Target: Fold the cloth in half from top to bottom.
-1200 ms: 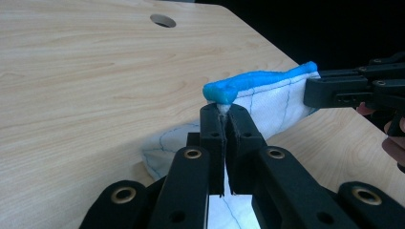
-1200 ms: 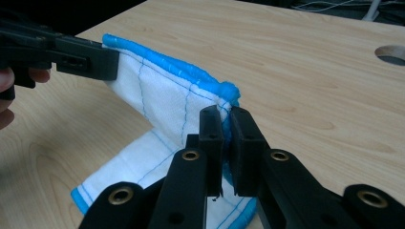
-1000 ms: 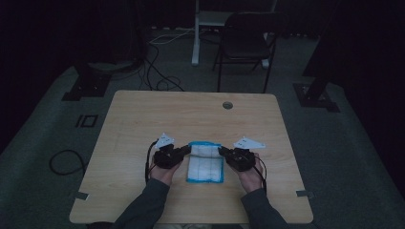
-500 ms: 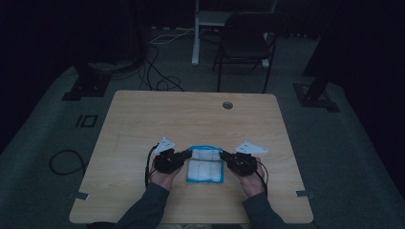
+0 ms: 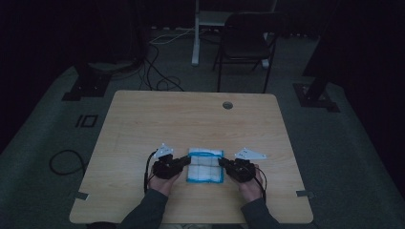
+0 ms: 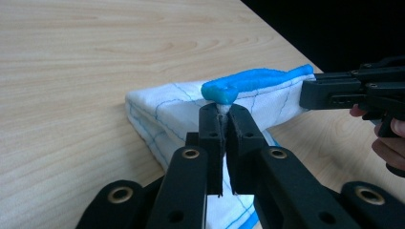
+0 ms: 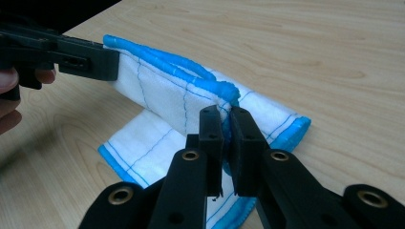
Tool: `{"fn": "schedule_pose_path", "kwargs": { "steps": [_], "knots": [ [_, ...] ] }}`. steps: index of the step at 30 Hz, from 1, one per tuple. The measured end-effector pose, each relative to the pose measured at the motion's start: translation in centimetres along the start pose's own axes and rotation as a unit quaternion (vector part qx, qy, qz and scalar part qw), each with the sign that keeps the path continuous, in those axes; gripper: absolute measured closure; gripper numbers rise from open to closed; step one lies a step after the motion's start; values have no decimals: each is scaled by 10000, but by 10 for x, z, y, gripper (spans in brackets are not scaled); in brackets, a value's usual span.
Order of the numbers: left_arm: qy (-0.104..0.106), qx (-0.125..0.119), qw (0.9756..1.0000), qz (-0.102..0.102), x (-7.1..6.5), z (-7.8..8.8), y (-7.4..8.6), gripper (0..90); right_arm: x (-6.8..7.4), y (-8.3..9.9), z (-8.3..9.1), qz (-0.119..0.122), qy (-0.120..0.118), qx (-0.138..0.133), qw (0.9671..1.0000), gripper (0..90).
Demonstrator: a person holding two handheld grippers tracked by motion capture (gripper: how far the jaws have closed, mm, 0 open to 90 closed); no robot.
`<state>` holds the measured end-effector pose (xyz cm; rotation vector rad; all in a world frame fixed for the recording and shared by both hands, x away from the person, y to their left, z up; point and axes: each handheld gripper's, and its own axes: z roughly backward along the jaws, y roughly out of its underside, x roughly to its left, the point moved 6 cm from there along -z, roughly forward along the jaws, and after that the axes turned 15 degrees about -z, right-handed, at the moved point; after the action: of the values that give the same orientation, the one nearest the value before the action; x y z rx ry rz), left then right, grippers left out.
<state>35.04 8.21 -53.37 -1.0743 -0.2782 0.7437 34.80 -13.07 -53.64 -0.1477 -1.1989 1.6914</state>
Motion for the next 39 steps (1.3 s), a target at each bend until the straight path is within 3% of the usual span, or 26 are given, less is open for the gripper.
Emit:
{"fn": "schedule_pose_path", "kwargs": {
  "steps": [3,7,15,24,33,39],
  "knots": [
    [-62,-122,9998,113,4,5,-2,791,-2,5,-1,-46,5,28,10000,853],
    [-136,-221,9996,111,8,9,-9,785,-2,10,-1,-78,-1,60,10000,854],
    [-185,-34,9998,11,14,-5,-13,783,-3,14,-3,-91,-11,89,9999,853],
    [-52,348,9994,1,13,-27,4,792,-3,18,-3,-90,-46,138,9999,839],
    [13,562,9983,-154,5,-26,23,792,-9,23,3,-183,-33,154,9997,699],
    [26,626,9978,-208,2,-22,32,792,-15,18,10,-283,7,-15,9996,684]
  ]
}}
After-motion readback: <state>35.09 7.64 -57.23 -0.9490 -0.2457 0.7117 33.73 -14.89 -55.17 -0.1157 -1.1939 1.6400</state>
